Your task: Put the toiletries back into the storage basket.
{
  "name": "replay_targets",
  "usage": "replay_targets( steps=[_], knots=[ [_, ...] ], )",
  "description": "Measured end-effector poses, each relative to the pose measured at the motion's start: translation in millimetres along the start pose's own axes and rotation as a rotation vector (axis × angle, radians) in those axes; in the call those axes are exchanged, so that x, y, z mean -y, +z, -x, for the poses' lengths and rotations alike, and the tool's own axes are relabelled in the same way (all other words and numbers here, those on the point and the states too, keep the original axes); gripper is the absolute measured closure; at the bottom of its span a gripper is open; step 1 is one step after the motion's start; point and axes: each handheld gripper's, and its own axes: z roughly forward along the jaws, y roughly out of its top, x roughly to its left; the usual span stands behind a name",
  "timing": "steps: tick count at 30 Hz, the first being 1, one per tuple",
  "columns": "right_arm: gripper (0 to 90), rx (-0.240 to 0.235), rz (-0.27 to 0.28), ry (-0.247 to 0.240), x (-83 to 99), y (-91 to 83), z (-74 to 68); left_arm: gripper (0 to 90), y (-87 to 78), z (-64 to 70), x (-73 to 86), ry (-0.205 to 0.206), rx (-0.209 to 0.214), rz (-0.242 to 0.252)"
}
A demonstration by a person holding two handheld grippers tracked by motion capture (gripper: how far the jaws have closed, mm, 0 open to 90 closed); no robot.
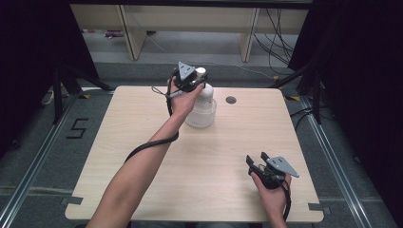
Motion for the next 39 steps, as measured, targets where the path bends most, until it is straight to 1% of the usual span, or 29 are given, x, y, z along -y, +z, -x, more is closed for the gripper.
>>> replay_targets(
  steps=[3,5,7,8,9,11,12,14,15,16,17,21,23,25,27,29,30,31,32,33,34,35,36,37,38,39],
  knots=[
    [37.1,-0.005,0.006,0.002,0.2,0.5,-0.3,57.9,-0.8,-0.7,0.1,-0.008,0.0,0.001],
    [37.1,-0.007,0.006,0.003,0.2,0.4,-0.4,56.2,-1.2,-1.0,0.3,0.002,-0.002,-0.005],
    [37.1,-0.005,0.006,0.003,0.2,0.4,-0.3,52.2,-1.9,-1.3,0.7,-0.013,-0.005,-0.013],
    [37.1,-0.004,0.006,0.002,0.2,0.4,-0.1,49.1,-2.3,-2.1,0.8,-0.012,-0.004,-0.014],
    [37.1,-0.003,-0.006,0.002,-0.1,-0.2,-0.2,47.1,-3.0,-3.0,1.2,-0.007,-0.003,-0.013],
    [37.1,-0.004,0.009,-0.003,0.4,0.6,0.2,43.8,-5.1,-3.8,2.0,0.0,-0.004,-0.012],
    [37.0,-0.005,-0.004,0.002,0.0,-0.1,-0.2,42.3,-6.3,-4.0,2.5,0.0,-0.003,-0.015],
    [37.0,-0.006,0.006,0.002,0.2,0.4,-0.3,39.9,-8.1,-4.2,3.9,0.0,0.005,-0.019],
    [37.0,-0.008,0.005,0.002,0.2,0.3,-0.4,39.7,-9.9,-4.0,4.7,0.002,0.005,-0.016],
    [37.0,-0.016,0.004,0.006,0.3,0.6,-0.7,39.4,-11.4,-4.4,5.3,0.013,0.005,-0.011],
    [37.0,-0.004,-0.008,0.002,0.0,-0.2,-0.9,39.2,-13.1,-4.2,5.9,0.01,0.007,-0.012],
    [37.0,-0.006,-0.006,-0.001,0.0,-0.3,-0.6,38.7,-20.6,-3.9,7.3,0.02,0.016,-0.01],
    [37.0,-0.006,-0.007,0.001,-0.1,-0.2,-0.7,38.4,-24.3,-3.5,7.1,0.013,0.023,-0.01],
    [37.0,-0.004,-0.006,-0.001,0.0,-0.3,-0.8,38.0,-28.4,-5.1,5.9,0.002,0.034,0.003],
    [37.0,-0.005,-0.004,-0.001,0.0,-0.3,-0.6,37.8,-32.3,-7.3,4.5,0.008,0.035,0.003],
    [37.0,0.0,-0.006,-0.001,-0.1,-0.3,-0.9,37.6,-36.0,-8.1,3.8,0.003,0.04,0.004],
    [37.0,0.005,-0.001,-0.013,-0.1,-0.1,-0.3,37.5,-37.5,-8.7,3.5,0.005,0.044,0.002],
    [37.0,0.004,-0.002,-0.012,-0.1,-0.1,-0.3,37.3,-40.7,-9.1,2.9,-0.007,0.051,-0.005],
    [37.0,0.002,0.001,-0.01,0.0,-0.1,-0.3,37.1,-42.5,-9.4,2.5,-0.009,0.053,-0.008],
    [37.0,-0.003,0.001,-0.008,0.0,-0.1,-0.2,37.0,-44.9,-10.1,1.9,0.0,0.052,-0.013],
    [37.0,-0.008,-0.008,0.047,0.7,-0.5,-4.2,37.0,-46.6,-10.2,1.7,0.0,0.053,-0.014],
    [37.0,-0.009,-0.012,0.054,0.6,-0.8,-4.6,37.0,-49.5,-10.3,1.5,-0.009,0.057,-0.016],
    [37.0,-0.006,-0.003,0.0,-0.1,-0.3,-0.6,36.9,-51.0,-10.7,1.2,-0.005,0.059,-0.015],
    [37.0,-0.002,-0.006,0.0,-0.1,-0.2,-0.9,36.9,-53.4,-11.0,1.2,0.004,0.061,-0.016],
    [37.0,-0.01,0.001,0.014,0.4,0.9,-2.2,36.9,-55.1,-10.6,1.3,0.004,0.062,-0.02],
    [37.0,-0.006,-0.005,-0.001,0.1,0.1,-1.3,36.9,-57.7,-10.0,1.7,-0.005,0.066,-0.018]
  ],
)
